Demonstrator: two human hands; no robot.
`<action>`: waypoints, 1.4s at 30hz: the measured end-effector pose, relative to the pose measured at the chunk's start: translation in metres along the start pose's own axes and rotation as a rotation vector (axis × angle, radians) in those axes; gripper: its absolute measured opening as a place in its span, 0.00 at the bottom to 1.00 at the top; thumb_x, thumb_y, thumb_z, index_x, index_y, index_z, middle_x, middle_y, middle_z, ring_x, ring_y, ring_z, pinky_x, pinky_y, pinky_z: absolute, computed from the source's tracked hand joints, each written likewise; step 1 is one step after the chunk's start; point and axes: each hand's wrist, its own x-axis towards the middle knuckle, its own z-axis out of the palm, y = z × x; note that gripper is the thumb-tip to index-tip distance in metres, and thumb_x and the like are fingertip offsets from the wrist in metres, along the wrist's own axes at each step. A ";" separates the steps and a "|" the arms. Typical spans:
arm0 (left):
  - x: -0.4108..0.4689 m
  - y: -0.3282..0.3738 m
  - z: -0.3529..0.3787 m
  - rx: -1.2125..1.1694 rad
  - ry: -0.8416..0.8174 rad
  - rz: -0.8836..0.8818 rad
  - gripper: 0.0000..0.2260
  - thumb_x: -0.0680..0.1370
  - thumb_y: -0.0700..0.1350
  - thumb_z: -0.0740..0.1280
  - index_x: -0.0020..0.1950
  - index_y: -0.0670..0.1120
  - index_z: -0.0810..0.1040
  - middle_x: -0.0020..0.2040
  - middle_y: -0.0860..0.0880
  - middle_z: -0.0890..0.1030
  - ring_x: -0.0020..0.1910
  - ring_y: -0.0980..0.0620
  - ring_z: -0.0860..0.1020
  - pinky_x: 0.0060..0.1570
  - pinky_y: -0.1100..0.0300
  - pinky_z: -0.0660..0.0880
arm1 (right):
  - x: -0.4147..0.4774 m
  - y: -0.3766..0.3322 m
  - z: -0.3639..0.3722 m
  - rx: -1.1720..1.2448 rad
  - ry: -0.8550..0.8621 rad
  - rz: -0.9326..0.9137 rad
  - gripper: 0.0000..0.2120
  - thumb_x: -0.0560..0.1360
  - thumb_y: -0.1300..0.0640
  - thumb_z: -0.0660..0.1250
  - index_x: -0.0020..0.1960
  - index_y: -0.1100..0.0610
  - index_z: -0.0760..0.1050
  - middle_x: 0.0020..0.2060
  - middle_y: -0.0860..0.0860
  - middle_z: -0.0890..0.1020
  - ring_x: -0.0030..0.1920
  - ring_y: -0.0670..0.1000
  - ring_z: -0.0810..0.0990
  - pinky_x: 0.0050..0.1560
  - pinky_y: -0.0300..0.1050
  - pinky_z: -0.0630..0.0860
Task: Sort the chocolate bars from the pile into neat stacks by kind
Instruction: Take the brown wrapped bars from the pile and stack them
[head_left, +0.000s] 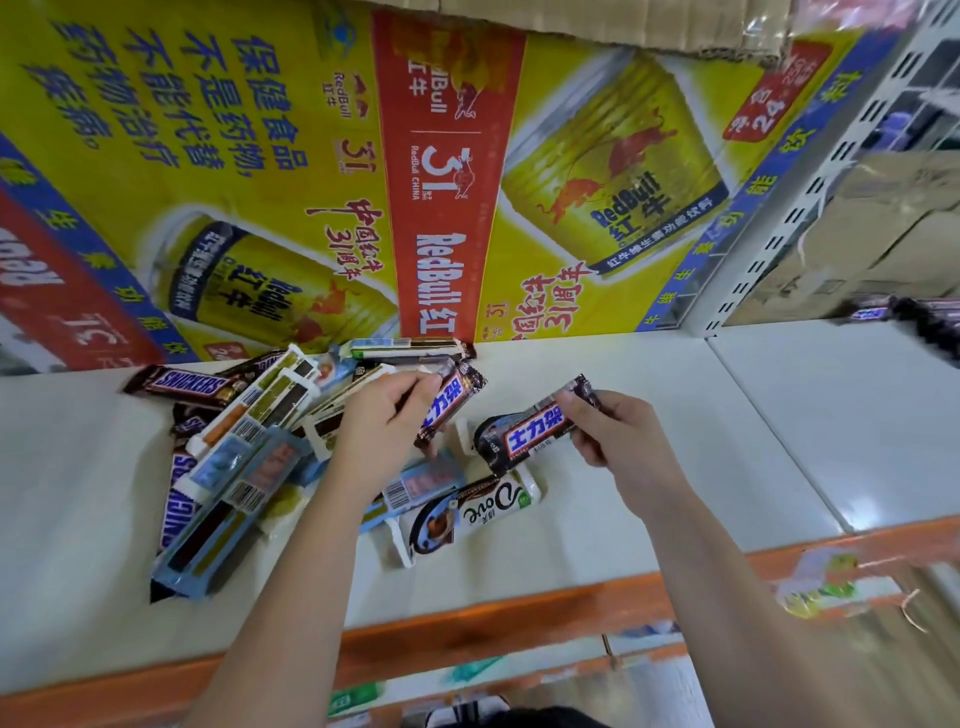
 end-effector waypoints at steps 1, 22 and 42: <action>-0.003 0.001 0.002 -0.002 -0.014 0.009 0.12 0.80 0.51 0.60 0.44 0.48 0.79 0.34 0.46 0.81 0.29 0.43 0.79 0.32 0.40 0.77 | -0.002 0.002 -0.001 0.018 0.005 0.017 0.12 0.75 0.55 0.69 0.38 0.62 0.79 0.24 0.53 0.71 0.24 0.49 0.64 0.24 0.38 0.59; -0.010 0.096 0.206 -0.144 -0.269 0.018 0.13 0.73 0.35 0.68 0.50 0.51 0.79 0.41 0.46 0.82 0.29 0.52 0.76 0.33 0.60 0.75 | -0.047 0.018 -0.204 0.236 0.191 -0.005 0.01 0.77 0.62 0.65 0.47 0.60 0.73 0.36 0.60 0.82 0.31 0.58 0.81 0.31 0.42 0.75; 0.031 0.201 0.503 -0.241 -0.270 0.012 0.12 0.74 0.38 0.68 0.52 0.52 0.73 0.42 0.47 0.81 0.34 0.48 0.82 0.33 0.55 0.76 | -0.035 0.024 -0.498 0.262 0.346 0.050 0.03 0.76 0.63 0.66 0.45 0.60 0.72 0.39 0.62 0.83 0.35 0.62 0.83 0.33 0.45 0.80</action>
